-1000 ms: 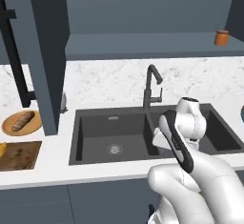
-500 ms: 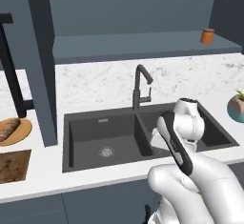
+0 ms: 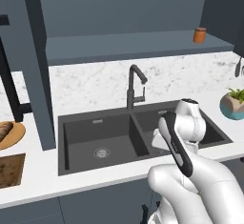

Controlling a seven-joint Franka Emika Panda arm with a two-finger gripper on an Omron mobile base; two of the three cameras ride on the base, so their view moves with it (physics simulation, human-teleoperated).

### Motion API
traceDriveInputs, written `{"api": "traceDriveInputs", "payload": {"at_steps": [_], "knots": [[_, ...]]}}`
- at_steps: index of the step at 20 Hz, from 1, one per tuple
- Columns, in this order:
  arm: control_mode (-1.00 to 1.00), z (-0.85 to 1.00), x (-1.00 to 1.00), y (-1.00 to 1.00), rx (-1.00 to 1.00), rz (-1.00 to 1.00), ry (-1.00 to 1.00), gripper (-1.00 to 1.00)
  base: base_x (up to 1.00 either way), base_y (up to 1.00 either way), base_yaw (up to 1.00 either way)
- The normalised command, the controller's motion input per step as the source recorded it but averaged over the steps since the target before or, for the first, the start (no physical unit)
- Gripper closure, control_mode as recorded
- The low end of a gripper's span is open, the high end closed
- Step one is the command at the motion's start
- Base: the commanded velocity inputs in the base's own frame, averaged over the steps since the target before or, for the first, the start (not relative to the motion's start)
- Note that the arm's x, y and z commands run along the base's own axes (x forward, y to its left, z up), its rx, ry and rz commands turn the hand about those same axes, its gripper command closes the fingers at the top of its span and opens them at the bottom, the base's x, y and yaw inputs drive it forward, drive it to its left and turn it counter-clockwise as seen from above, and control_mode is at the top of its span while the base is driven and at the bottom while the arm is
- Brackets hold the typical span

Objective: From the different types of pastries on the counter, select a croissant and place it on the cutting board. Then retrieve a jar of jam from the cabinet and place it alongside the croissant on the cutting board.

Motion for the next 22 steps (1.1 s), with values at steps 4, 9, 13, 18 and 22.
{"api": "traceDriveInputs", "payload": {"at_steps": [4, 9, 13, 18, 22], "knots": [[-1.0, 0.0, 0.0, 0.0, 0.0, 0.0, 0.0, -1.0, 0.0, 0.0, 0.0], [-1.0, 0.14, -0.01, -0.31, 0.02, -0.01, -0.07, -1.0, 0.0, 0.0, 0.0], [-1.0, 0.81, -0.07, -0.83, 0.08, 0.02, -0.34, -1.0, 0.0, 0.0, 0.0], [-1.0, 0.94, -0.02, -0.33, 0.03, 0.0, -0.29, -1.0, 0.0, 0.0, 0.0], [-1.0, 0.9, 0.0, 0.52, -0.29, 0.04, -0.48, -1.0, 0.0, 0.0, 0.0]]}}
